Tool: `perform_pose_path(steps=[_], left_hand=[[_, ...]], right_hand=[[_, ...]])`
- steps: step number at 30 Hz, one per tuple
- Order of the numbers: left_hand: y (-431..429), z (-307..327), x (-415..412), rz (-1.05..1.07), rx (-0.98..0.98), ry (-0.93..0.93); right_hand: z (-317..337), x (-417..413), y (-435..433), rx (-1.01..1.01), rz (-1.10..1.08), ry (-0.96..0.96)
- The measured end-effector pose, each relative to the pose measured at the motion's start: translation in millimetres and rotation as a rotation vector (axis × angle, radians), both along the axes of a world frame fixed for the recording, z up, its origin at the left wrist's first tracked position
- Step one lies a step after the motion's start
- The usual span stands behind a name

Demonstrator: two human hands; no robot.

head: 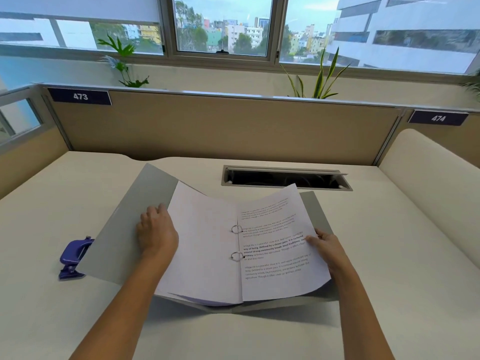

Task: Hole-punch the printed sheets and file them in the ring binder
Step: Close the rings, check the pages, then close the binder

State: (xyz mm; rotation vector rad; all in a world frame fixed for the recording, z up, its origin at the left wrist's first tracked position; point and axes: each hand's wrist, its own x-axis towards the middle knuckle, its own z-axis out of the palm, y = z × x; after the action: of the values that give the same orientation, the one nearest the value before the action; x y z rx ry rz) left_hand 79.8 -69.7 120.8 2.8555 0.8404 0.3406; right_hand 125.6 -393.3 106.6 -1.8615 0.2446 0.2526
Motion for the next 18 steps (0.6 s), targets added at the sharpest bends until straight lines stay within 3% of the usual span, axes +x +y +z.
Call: perform_pose_path(steps=[3,5,7,9,11,18], left_hand=[[-7,7,7,-0.067,-0.051,-0.096],[-15,11,15,-0.178,-0.223,-0.202],[-27,17,23,-0.277,-0.570,-0.226],[-42,25,29,-0.322,-0.966,-0.133],[-58,33,34,-0.317,-1.186,-0.049],[-75,42,39,-0.304,-1.250,-0.046]], right_hand=[[20,-2,14,-0.077,0.064,-0.087],[33,-5,29,-0.115,0.104,-0.160],[43,-9,51,-0.151,0.159,-0.233],[50,-14,77,-0.212,0.215,-0.297],[50,-18,99,-0.300,0.255,-0.374],[43,-35,143,-0.351,0.363,-0.493]])
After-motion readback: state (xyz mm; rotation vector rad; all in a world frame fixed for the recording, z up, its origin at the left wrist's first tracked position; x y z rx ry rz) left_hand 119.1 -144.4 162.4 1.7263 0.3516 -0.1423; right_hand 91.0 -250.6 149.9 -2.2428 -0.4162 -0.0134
